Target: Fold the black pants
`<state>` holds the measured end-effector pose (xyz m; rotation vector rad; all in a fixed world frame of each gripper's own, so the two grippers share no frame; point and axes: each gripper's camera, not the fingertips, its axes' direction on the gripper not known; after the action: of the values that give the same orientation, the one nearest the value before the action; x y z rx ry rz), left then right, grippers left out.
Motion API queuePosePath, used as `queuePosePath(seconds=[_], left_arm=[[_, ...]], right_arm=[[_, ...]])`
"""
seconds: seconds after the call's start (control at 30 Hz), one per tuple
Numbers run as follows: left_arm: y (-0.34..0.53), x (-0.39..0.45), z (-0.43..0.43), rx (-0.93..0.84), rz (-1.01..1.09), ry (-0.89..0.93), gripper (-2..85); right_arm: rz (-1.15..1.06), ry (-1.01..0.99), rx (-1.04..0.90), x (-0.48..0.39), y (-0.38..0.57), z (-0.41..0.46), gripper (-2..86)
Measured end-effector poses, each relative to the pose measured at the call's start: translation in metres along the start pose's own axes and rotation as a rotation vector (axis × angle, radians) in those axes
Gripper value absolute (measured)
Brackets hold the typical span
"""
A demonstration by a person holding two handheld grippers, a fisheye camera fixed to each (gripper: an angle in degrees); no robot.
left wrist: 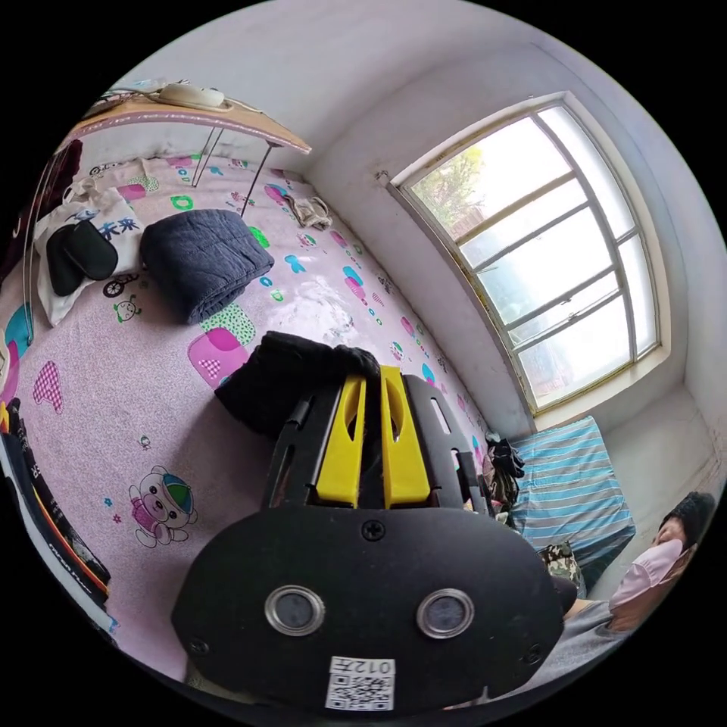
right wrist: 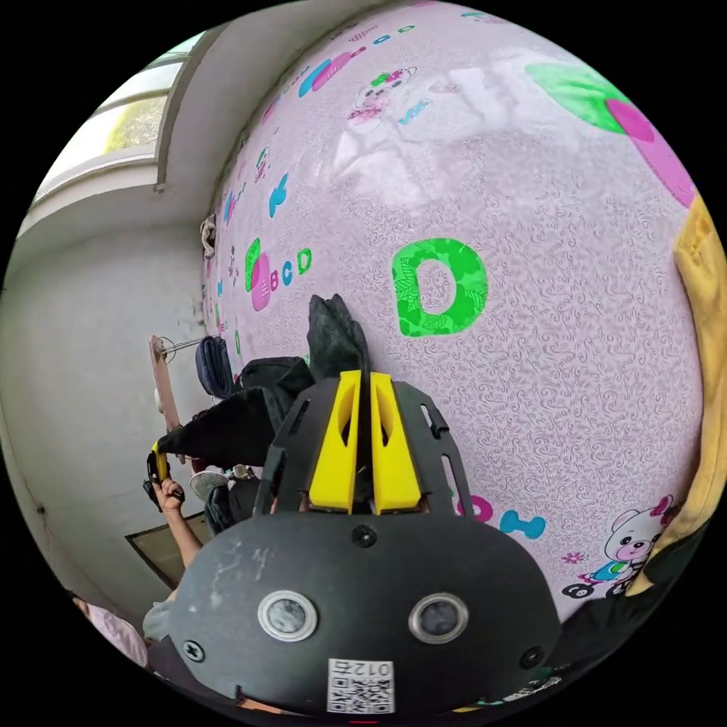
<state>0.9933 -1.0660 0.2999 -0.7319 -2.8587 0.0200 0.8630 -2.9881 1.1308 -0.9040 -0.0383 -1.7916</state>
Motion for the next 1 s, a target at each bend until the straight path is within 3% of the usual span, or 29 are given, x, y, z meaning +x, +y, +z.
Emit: queuePosePath(seconds=[0.2, 0.3, 0.37, 0.43, 0.5, 0.6, 0.77, 1.0], left_arm=[[-0.05, 0.011, -0.066, 0.288, 0.077, 0.086, 5.3], [-0.062, 0.015, -0.084, 0.317, 0.168, 0.209, 5.2], [-0.059, 0.01, -0.086, 0.293, 0.178, 0.221, 5.2], [-0.052, -0.001, -0.077, 0.202, 0.17, 0.194, 5.3], [-0.037, -0.023, -0.046, -0.013, 0.163, 0.12, 5.4], [-0.008, -0.058, -0.004, -0.191, 0.113, 0.003, 5.7], [0.022, -0.104, 0.006, -0.179, -0.028, 0.013, 5.8], [0.023, -0.071, -0.042, -0.227, 0.22, -0.018, 5.8]], right_arm=[[-0.131, -0.076, 0.415, -0.09, -0.059, -0.193, -0.1], [-0.183, -0.157, 0.53, -0.12, -0.076, -0.284, -0.3], [-0.189, -0.062, 0.591, -0.131, -0.079, -0.335, -0.7], [-0.178, -0.022, 0.597, -0.123, -0.081, -0.361, -0.8], [-0.129, -0.013, 0.601, -0.102, -0.081, -0.376, -0.8], [-0.011, -0.125, 0.489, -0.051, -0.088, -0.376, -0.8], [0.092, -0.244, 0.294, -0.01, -0.094, -0.352, -0.3], [0.09, -0.336, 0.187, -0.031, -0.114, -0.358, 3.4]])
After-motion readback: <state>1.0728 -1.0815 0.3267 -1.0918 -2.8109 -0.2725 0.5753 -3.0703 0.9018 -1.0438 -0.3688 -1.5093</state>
